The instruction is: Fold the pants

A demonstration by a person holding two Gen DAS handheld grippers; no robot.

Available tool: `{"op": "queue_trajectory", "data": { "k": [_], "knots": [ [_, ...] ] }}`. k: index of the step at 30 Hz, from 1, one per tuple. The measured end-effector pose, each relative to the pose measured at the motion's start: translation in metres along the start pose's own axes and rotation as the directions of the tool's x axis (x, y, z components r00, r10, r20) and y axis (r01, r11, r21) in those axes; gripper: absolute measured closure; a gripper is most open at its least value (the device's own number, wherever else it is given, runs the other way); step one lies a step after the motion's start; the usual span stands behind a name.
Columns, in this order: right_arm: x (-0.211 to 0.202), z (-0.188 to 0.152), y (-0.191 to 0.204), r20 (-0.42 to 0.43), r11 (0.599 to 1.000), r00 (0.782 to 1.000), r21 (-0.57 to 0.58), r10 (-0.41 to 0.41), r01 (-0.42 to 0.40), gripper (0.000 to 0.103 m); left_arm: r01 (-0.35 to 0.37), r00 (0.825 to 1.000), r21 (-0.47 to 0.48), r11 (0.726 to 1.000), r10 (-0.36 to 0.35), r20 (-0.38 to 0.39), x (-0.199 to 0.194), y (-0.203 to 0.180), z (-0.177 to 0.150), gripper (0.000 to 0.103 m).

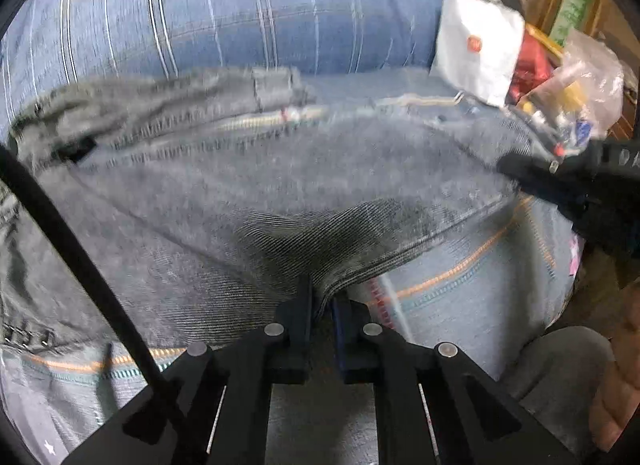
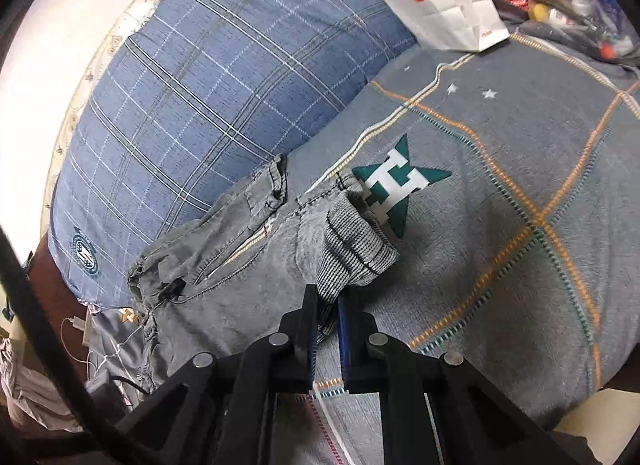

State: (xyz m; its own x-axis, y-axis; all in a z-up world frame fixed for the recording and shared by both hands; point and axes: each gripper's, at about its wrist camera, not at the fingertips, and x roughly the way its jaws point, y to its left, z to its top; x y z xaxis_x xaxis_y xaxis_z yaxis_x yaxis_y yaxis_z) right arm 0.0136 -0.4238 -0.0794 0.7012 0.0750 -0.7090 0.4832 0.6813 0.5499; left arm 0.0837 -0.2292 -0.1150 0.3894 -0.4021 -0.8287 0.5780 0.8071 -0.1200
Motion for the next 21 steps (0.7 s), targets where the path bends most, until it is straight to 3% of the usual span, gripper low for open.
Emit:
{"op": "queue_trajectory", "data": {
  "k": [3,7,10,13,14,15,16,17,18,21],
  "knots": [
    [-0.007,-0.008,-0.004,0.011,0.998,0.998,-0.002,-0.058,0.058,0.093,0.037,0.999,0.013,0.999,-0.037,-0.010,-0.003,-0.001,-0.002,0.095],
    [0.014,-0.009,-0.007,-0.087,0.993,0.989,-0.006,-0.120,0.120,0.093,0.040,0.993,0.044,0.998,-0.035,-0.113,0.026,0.002,-0.009,0.095],
    [0.017,-0.012,-0.012,-0.130,0.984,0.976,0.005,-0.176,0.178,0.089,0.073,0.994,0.038,0.997,-0.069,-0.085,0.015,0.000,-0.007,0.092],
    [0.002,-0.013,-0.015,-0.097,0.983,0.979,0.028,-0.178,0.181,0.084,0.101,0.991,0.050,0.994,-0.096,-0.091,0.008,-0.004,-0.006,0.073],
    [-0.007,-0.012,-0.013,-0.066,0.981,0.979,0.011,-0.192,0.193,0.083,0.104,0.991,0.054,0.993,-0.098,-0.093,0.005,-0.004,-0.007,0.056],
    [-0.014,-0.011,-0.010,-0.043,0.979,0.978,-0.005,-0.202,0.202,0.074,0.093,0.992,0.052,0.994,-0.088,-0.090,0.002,-0.003,-0.007,0.043],
    [-0.023,-0.009,-0.006,-0.017,0.978,0.978,-0.023,-0.209,0.208,0.065,0.085,0.994,0.040,0.996,-0.081,-0.074,-0.005,0.000,-0.006,0.041],
    [-0.032,-0.007,-0.002,0.014,0.979,0.980,-0.036,-0.200,0.200,0.043,0.098,0.994,0.021,0.995,-0.097,-0.041,-0.016,0.007,-0.007,0.041],
    [-0.037,-0.005,0.003,0.034,0.982,0.983,-0.041,-0.181,0.183,0.030,0.116,0.993,0.003,0.993,-0.116,-0.026,-0.022,0.012,-0.006,0.040],
    [-0.050,0.011,0.020,0.075,0.993,0.993,-0.068,-0.087,0.092,0.030,0.144,0.990,-0.065,0.987,-0.144,0.003,-0.039,0.034,0.002,0.036]
  ]
}}
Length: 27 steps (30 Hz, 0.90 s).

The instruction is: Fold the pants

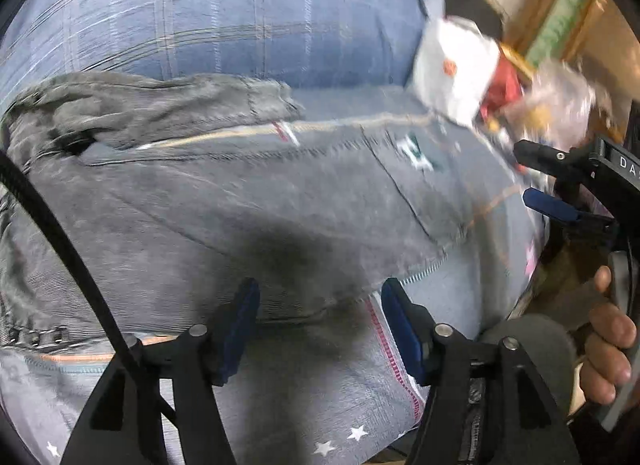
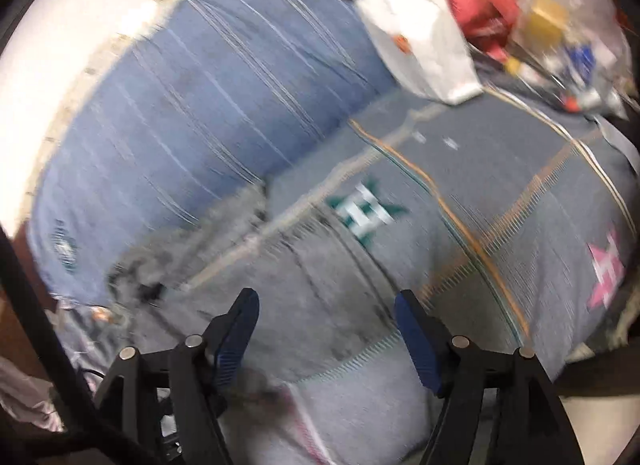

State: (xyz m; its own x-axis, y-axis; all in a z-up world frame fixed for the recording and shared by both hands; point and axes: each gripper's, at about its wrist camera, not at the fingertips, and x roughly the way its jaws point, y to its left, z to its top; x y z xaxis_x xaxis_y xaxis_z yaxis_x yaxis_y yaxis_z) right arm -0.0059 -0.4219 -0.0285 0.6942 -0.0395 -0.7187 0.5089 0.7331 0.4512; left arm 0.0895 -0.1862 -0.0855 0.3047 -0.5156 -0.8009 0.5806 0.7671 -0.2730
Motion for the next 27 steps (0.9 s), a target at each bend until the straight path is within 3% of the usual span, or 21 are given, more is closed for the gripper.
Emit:
{"op": "queue_trajectory", "data": {
  "k": [3,5,10,15,19,24,27],
  "knots": [
    [0.013,0.029,0.022,-0.053,0.986,0.985,-0.015,0.164,-0.165,0.030,-0.018,0.999,-0.069,0.997,0.020,0.030,-0.013,0.025,0.017,0.033],
    [0.028,0.045,0.037,-0.090,0.975,0.972,-0.017,0.218,-0.221,0.029,-0.037,0.998,-0.105,0.994,0.042,0.048,-0.018,0.044,0.032,0.033],
    [0.094,0.092,0.070,-0.217,0.961,0.944,-0.068,0.247,-0.267,0.030,-0.091,0.994,-0.150,0.984,0.099,0.048,-0.007,0.082,0.075,0.033],
    [0.169,0.124,0.080,-0.317,0.958,0.926,-0.126,0.208,-0.258,0.030,-0.089,0.994,-0.232,0.969,0.101,0.037,0.013,0.130,0.112,0.033],
    [0.235,0.141,0.076,-0.393,0.969,0.903,-0.099,0.172,-0.228,0.030,-0.085,0.993,-0.292,0.953,0.104,0.049,0.028,0.158,0.130,0.033],
    [0.313,0.150,0.087,-0.475,0.984,0.871,-0.055,0.123,-0.169,0.053,-0.124,0.991,-0.392,0.912,0.136,0.003,0.051,0.182,0.148,0.033],
    [0.347,0.164,0.095,-0.438,0.992,0.898,-0.092,0.034,-0.083,0.053,-0.128,0.990,-0.411,0.902,0.138,-0.006,0.061,0.191,0.159,0.033]
  ]
}}
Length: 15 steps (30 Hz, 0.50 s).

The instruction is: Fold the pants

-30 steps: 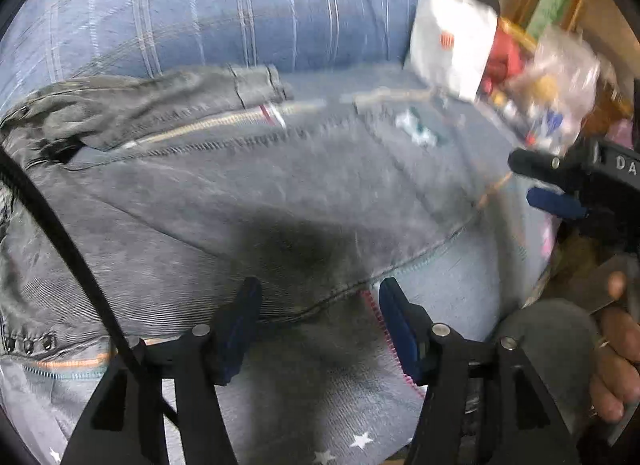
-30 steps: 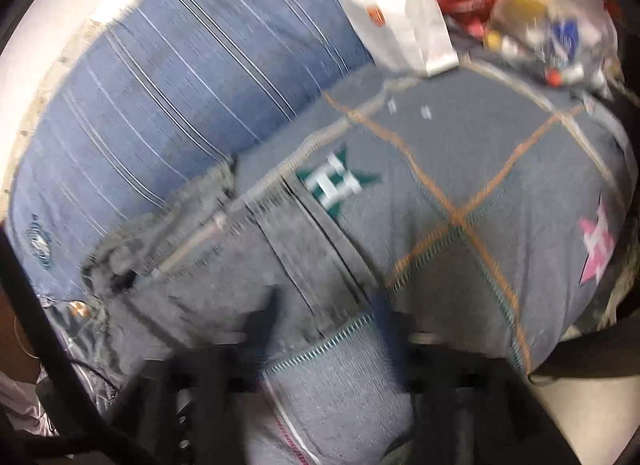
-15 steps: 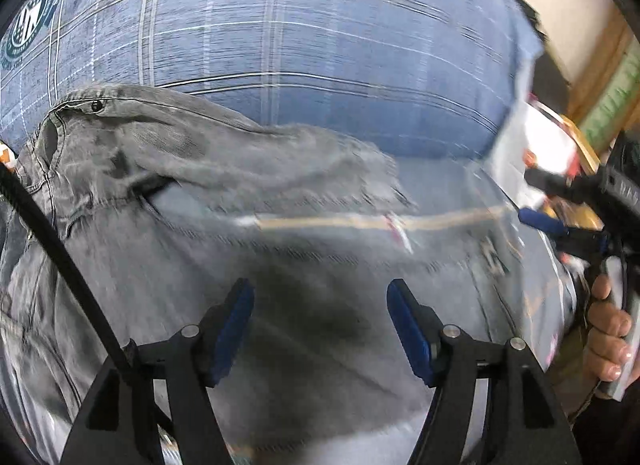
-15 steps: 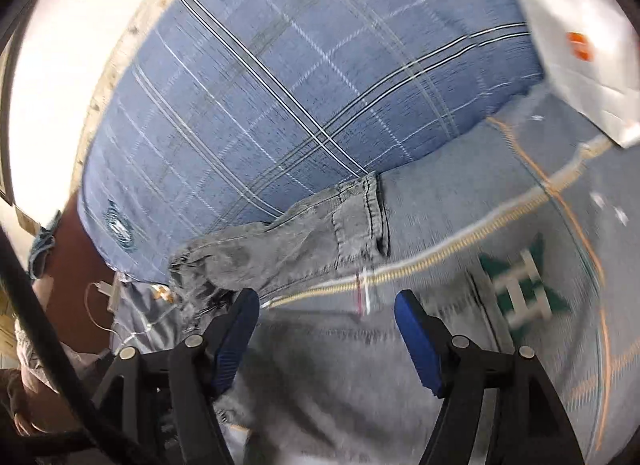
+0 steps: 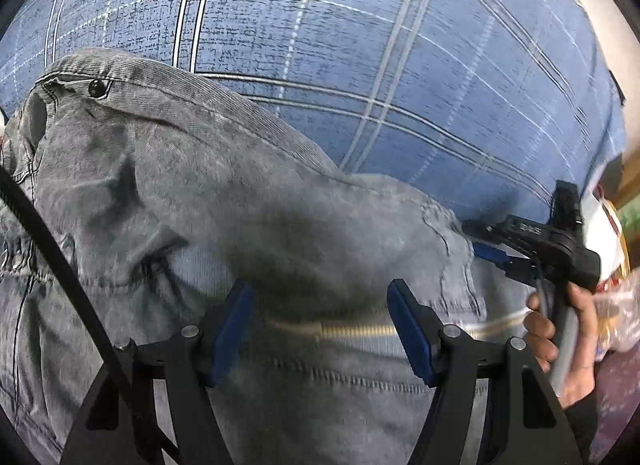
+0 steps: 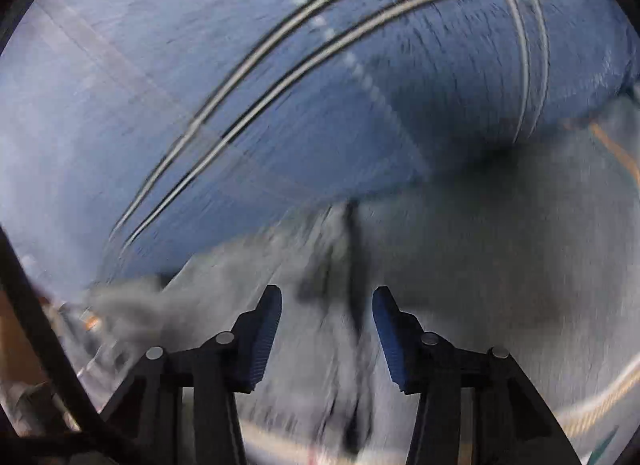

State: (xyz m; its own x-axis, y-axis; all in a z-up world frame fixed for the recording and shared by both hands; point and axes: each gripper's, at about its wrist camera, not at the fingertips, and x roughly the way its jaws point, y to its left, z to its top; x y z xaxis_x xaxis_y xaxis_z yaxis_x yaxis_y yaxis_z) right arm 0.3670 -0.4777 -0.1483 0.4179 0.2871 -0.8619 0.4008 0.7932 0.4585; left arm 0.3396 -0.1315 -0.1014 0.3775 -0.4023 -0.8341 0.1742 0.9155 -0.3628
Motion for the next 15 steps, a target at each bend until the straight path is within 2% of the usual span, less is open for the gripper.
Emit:
{"op": "queue_trajectory", "data": {
  "k": [2,4,5,6,8,10,15],
  "knots": [
    [0.015,0.010,-0.009,0.022,0.997,1.000,0.073,0.018,-0.020,0.052,-0.011,1.000,0.016,1.000,0.011,0.010,0.004,-0.003,0.007,0.033],
    [0.023,0.015,-0.003,0.034,0.999,0.999,0.038,0.019,-0.020,0.053,0.000,1.000,0.021,1.000,0.000,0.007,0.008,-0.004,0.014,0.033],
    [0.025,0.014,0.002,0.033,1.000,0.999,0.017,-0.013,0.012,0.082,0.013,1.000,0.020,1.000,-0.013,0.000,0.010,-0.006,0.019,0.033],
    [0.028,0.013,0.003,0.004,1.000,1.000,0.020,-0.022,0.022,0.098,0.018,1.000,0.017,1.000,-0.018,-0.011,0.012,-0.007,0.022,0.033],
    [0.020,0.007,0.001,0.004,0.999,1.000,0.050,0.005,-0.005,0.099,0.019,0.999,-0.008,1.000,-0.020,-0.033,0.017,-0.007,0.031,0.033],
    [-0.009,-0.006,0.008,0.068,0.999,0.996,0.010,0.052,-0.053,0.099,0.032,0.999,-0.028,0.999,-0.033,-0.043,0.017,-0.008,0.036,0.033],
    [-0.085,-0.069,0.014,0.165,0.988,0.977,-0.085,0.138,-0.125,0.099,0.082,0.992,-0.117,0.990,-0.093,-0.089,0.020,-0.012,0.048,0.033]
  ]
}}
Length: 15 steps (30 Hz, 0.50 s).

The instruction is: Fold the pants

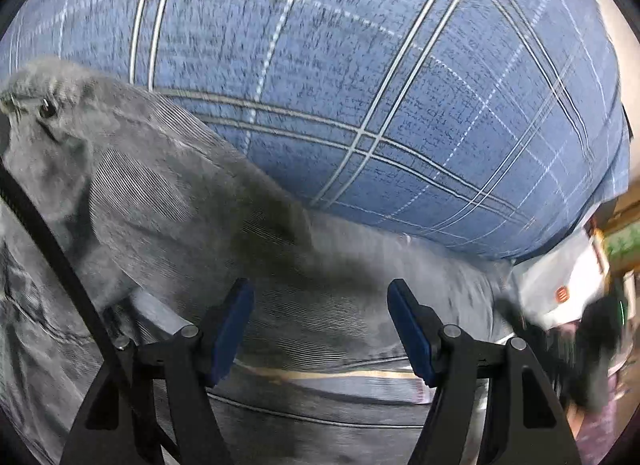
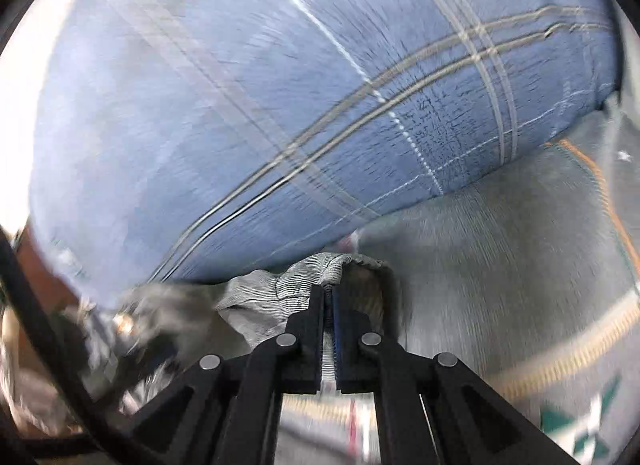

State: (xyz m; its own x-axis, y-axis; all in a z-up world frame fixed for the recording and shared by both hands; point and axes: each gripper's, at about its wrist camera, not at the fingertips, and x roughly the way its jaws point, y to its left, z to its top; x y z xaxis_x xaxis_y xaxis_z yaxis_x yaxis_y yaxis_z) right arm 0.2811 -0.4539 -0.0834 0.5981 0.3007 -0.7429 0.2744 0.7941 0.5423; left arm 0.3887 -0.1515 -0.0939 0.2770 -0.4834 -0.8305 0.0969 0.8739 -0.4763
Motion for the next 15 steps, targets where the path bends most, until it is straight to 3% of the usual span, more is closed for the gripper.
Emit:
{"op": "queue_trajectory", "data": {
  "k": [3,9,15],
  "knots": [
    [-0.040,-0.047,0.020,0.051,0.992,0.997,-0.113,0.055,-0.048,0.099,0.025,0.999,-0.033,0.999,-0.027,-0.040,0.008,-0.005,0.002,0.033],
    [-0.052,-0.088,0.036,0.003,0.975,0.998,-0.215,0.059,-0.057,0.100,0.042,0.997,-0.109,0.993,-0.049,-0.067,0.020,-0.009,-0.003,0.033],
    [-0.053,-0.097,0.041,-0.044,0.946,0.989,-0.289,0.142,-0.148,0.100,-0.112,0.987,-0.118,0.987,0.097,-0.124,0.048,-0.020,0.000,0.035]
  ]
}}
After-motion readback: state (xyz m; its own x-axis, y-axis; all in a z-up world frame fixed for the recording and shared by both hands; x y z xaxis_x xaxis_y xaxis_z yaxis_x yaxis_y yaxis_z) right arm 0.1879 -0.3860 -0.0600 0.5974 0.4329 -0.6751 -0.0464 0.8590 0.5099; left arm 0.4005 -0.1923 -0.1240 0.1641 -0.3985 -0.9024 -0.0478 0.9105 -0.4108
